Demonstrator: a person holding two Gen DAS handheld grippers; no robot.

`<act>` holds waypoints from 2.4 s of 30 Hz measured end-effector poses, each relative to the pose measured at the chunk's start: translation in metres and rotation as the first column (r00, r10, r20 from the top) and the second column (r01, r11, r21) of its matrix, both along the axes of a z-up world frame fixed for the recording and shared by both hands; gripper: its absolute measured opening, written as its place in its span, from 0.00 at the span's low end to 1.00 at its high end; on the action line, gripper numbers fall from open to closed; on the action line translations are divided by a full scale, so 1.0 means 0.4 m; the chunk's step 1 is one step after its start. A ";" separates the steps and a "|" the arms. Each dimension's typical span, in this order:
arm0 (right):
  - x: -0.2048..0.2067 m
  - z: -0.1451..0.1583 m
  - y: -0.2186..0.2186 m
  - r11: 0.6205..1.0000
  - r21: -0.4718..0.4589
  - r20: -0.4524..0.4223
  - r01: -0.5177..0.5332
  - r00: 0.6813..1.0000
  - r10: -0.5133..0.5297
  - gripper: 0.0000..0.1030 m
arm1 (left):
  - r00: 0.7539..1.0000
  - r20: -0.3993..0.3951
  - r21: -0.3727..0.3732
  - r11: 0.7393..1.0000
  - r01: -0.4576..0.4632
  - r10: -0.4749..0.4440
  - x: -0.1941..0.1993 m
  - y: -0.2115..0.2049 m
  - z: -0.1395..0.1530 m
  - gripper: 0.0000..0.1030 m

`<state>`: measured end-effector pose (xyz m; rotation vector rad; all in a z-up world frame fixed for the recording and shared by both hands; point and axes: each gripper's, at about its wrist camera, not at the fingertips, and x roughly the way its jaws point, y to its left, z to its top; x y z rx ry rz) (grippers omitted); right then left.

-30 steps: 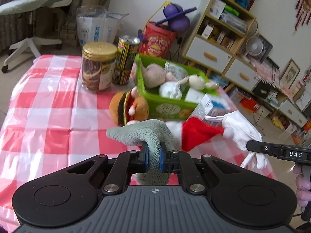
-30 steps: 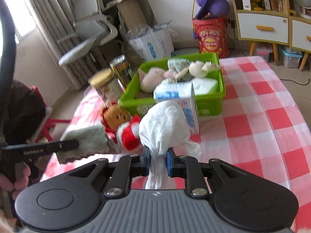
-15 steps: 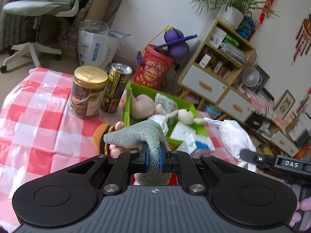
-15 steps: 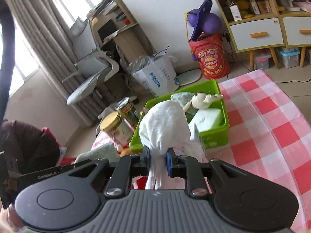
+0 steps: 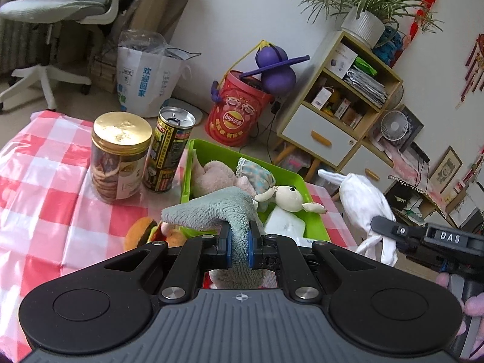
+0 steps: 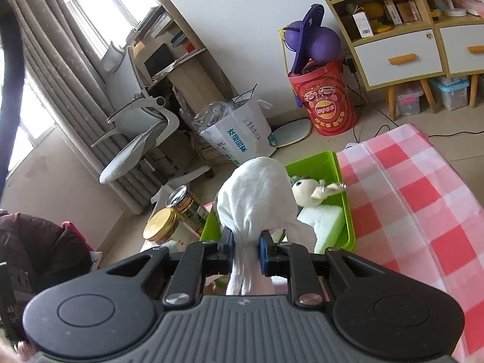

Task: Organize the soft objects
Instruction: 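Carry the towel with the left tool while the right tool carries the doll over the bin, then open the left tool to drop the towel while the right tool releases the doll, then reach the left tool to the burger plush while the right tool reaches the Santa plush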

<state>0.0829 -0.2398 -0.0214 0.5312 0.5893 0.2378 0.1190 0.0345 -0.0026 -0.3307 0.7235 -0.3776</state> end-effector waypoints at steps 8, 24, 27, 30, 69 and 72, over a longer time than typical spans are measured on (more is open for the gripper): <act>0.096 -0.013 -0.028 1.000 -0.002 -0.045 -0.004 0.999 0.004 0.00 | 0.999 -0.013 0.046 0.998 0.040 -0.039 0.072 -0.019 -0.024 0.05; 0.314 -0.100 -0.016 0.973 -0.110 -0.223 -0.204 0.959 0.176 0.00 | 0.985 -0.093 0.210 0.964 0.164 -0.147 0.225 -0.124 -0.129 0.06; 0.335 -0.114 0.004 0.964 -0.126 -0.244 -0.233 0.949 0.198 0.00 | 0.983 -0.105 0.241 0.955 0.171 -0.149 0.234 -0.138 -0.152 0.06; 0.350 -0.131 0.022 0.960 -0.127 -0.265 -0.250 0.941 0.210 0.00 | 0.982 -0.121 0.235 0.957 0.171 -0.145 0.240 -0.143 -0.168 0.06; 0.085 0.041 0.051 0.985 -0.124 -0.131 -0.124 0.986 0.107 0.56 | 0.999 -0.019 0.238 0.970 0.047 -0.044 0.034 0.003 -0.025 0.83; 0.042 0.045 0.074 0.985 -0.126 -0.113 -0.120 0.988 0.106 0.58 | 1.000 -0.028 0.241 0.970 0.013 -0.006 0.006 0.027 -0.025 0.84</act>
